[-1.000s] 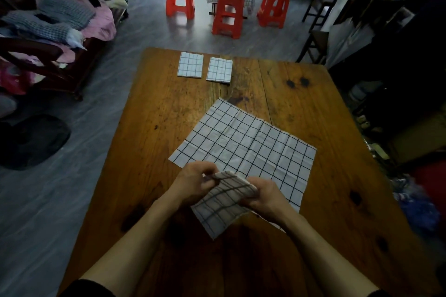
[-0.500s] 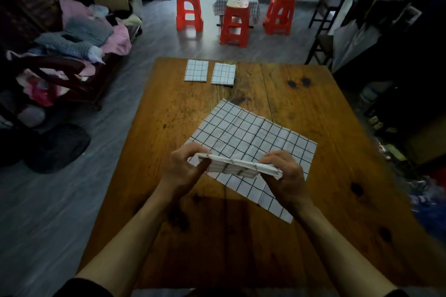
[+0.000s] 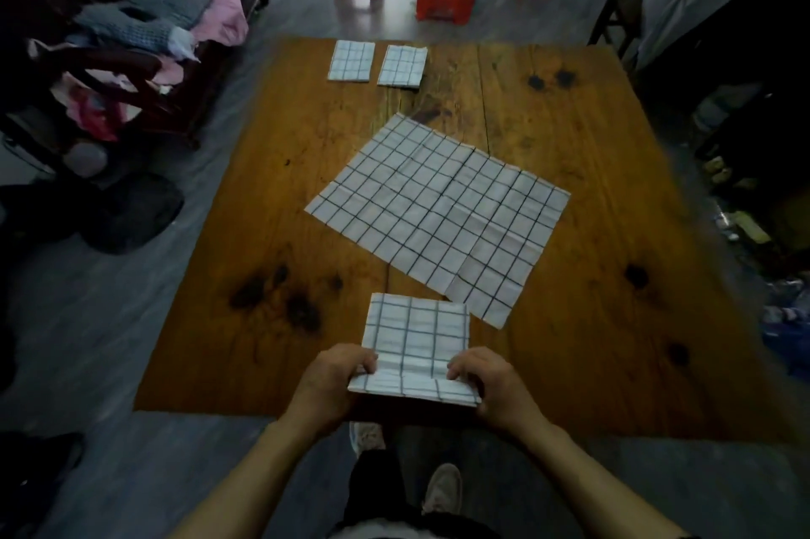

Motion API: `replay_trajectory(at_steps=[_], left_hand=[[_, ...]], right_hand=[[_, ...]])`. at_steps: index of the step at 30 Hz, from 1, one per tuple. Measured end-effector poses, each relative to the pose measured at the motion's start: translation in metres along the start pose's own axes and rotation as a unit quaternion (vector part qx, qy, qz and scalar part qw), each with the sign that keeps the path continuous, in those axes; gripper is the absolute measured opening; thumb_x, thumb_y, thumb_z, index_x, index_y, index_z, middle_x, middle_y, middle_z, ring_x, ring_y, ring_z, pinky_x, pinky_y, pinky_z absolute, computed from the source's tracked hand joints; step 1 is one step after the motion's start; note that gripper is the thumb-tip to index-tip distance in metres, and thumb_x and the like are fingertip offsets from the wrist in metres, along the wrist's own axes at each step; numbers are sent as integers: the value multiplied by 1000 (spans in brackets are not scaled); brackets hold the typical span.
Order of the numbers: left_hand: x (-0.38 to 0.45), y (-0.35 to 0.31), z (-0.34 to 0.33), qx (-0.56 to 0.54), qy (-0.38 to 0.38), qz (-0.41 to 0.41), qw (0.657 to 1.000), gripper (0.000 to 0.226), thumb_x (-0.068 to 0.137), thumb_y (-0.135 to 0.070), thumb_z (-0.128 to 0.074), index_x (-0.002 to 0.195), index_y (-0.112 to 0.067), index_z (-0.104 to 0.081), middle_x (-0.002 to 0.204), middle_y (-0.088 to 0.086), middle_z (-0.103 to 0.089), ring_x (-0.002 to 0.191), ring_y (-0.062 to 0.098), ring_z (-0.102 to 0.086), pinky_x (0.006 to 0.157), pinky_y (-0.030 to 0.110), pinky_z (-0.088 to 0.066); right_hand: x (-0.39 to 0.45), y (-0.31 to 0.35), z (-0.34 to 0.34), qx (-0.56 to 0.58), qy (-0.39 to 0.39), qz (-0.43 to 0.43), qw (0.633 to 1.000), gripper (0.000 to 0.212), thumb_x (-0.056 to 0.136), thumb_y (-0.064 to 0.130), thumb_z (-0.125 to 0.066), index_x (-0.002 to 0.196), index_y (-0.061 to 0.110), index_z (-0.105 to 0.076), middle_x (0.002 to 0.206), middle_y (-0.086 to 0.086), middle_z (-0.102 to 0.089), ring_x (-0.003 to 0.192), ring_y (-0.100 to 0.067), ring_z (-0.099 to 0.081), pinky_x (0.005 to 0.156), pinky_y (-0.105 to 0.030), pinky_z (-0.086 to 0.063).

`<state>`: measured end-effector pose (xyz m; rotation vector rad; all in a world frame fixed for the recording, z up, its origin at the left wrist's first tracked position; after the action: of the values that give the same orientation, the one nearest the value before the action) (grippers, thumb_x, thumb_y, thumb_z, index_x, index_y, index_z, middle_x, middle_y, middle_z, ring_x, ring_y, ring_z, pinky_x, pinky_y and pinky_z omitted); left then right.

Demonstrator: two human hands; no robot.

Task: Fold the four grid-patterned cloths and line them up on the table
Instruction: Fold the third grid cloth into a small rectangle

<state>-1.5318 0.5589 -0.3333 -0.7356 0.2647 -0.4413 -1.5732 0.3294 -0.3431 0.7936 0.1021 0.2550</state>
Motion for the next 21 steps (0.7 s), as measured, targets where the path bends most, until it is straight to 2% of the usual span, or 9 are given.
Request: replay_trajectory(at_steps=[1, 4, 9, 11, 15, 19, 21], left_hand=[[-6, -3, -6, 4, -1, -8, 1000, 25, 67, -34, -73, 87, -31, -57, 105, -8, -67, 98, 8, -61, 80, 30, -54], [-11, -8, -12, 26, -20, -36, 999, 21, 71, -20, -75, 83, -22, -58, 102, -5, -68, 97, 13, -62, 77, 31, -53], [-9, -9, -13, 47, -28, -6, 998, 27, 72, -8, -77, 86, -23, -59, 111, -4, -68, 103, 10, -59, 80, 34, -55], [-8, -7, -12, 42, -29, 11, 999, 26, 76, -9, -73, 89, -26, -58, 114, -4, -66, 105, 9, -58, 82, 32, -54], [-7, -3, -10, 17, -35, 41, 998, 23, 83, -21, -70, 93, -35, -55, 97, -13, -61, 87, -1, -55, 70, 27, -52], [-1, -9, -4, -24, -43, 40, 998, 7, 93, -36, -60, 94, -34, -54, 88, -15, -59, 79, 1, -57, 63, 26, -51], [3, -12, 3, -52, -58, 46, 996, 10, 97, -38, -54, 95, -28, -53, 84, -15, -61, 74, 0, -61, 58, 20, -48]], right_hand=[[-4, -2, -6, -2, 14, 6, 1000, 36, 70, 9, -80, 95, 29, -63, 105, 12, -62, 99, -5, -56, 80, -35, -53], [-5, 6, -9, -4, 19, 52, 998, 22, 81, 27, -75, 101, 22, -69, 108, 6, -65, 103, -10, -59, 87, -32, -51], [-1, 5, -4, -74, 14, 52, 996, 44, 79, 35, -77, 119, 25, -65, 126, 4, -62, 117, -14, -55, 96, -35, -49], [2, 8, -1, -82, 14, 52, 995, 41, 80, 40, -72, 118, 27, -65, 124, 6, -64, 116, -13, -56, 95, -35, -49], [4, 11, 7, -90, -3, 34, 995, 38, 82, 47, -61, 111, 24, -71, 118, 2, -68, 110, -15, -61, 93, -28, -47], [9, 3, 5, -61, 2, 0, 998, 37, 85, 56, -59, 98, 24, -74, 107, 4, -71, 99, -13, -63, 82, -34, -56], [11, 3, 7, -7, -2, -27, 1000, 46, 92, 61, -49, 96, 22, -72, 99, 5, -71, 93, -10, -63, 79, -32, -55]])
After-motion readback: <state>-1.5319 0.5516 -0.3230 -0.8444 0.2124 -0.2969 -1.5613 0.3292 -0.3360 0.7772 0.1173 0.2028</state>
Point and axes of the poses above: each hand's wrist, its own x-axis towards the middle knuckle, its own z-axis out of the back of the hand, y = z × x, the point moved 9 cm from there along x, towards the middle knuckle
